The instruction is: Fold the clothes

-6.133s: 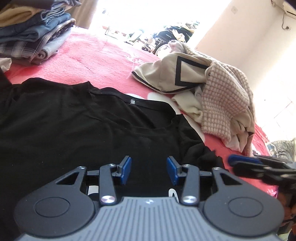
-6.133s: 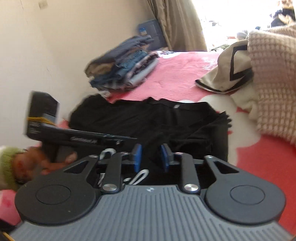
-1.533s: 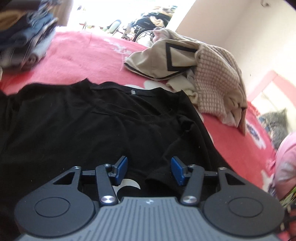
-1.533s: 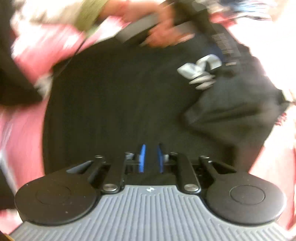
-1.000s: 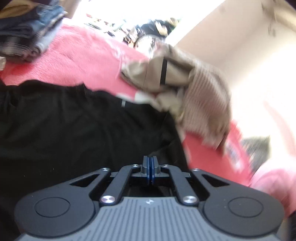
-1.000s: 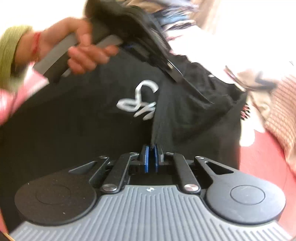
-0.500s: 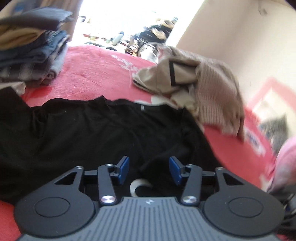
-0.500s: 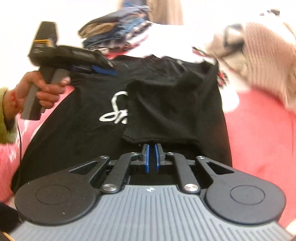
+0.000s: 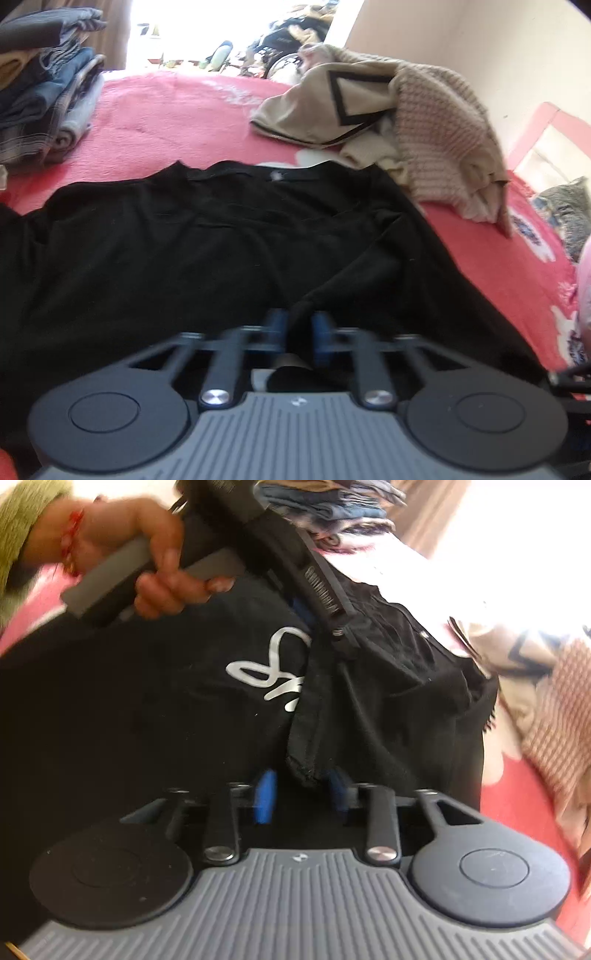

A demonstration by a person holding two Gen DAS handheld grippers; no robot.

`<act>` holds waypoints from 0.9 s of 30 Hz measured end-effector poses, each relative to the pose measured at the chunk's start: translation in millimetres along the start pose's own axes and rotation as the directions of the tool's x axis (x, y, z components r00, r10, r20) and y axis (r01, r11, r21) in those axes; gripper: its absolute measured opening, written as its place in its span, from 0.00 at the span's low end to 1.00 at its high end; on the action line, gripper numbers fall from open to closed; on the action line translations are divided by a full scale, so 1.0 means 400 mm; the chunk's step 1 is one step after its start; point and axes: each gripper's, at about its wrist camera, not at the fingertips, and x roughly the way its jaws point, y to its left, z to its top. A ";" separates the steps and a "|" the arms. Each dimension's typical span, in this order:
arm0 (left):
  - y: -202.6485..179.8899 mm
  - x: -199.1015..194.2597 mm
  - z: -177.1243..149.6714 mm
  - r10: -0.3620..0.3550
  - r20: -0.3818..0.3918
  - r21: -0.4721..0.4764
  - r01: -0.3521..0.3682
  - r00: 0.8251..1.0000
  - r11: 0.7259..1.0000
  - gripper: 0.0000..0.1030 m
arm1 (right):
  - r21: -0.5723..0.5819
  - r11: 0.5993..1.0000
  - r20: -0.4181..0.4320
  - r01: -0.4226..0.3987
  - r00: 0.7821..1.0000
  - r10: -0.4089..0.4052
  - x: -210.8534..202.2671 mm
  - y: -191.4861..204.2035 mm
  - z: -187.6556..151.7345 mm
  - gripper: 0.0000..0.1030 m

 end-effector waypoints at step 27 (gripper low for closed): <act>-0.700 0.429 0.295 -0.240 0.071 0.185 0.224 0.968 0.957 0.14 | 0.958 0.265 0.009 0.108 0.914 -0.406 -0.153 -0.547 -0.458 0.01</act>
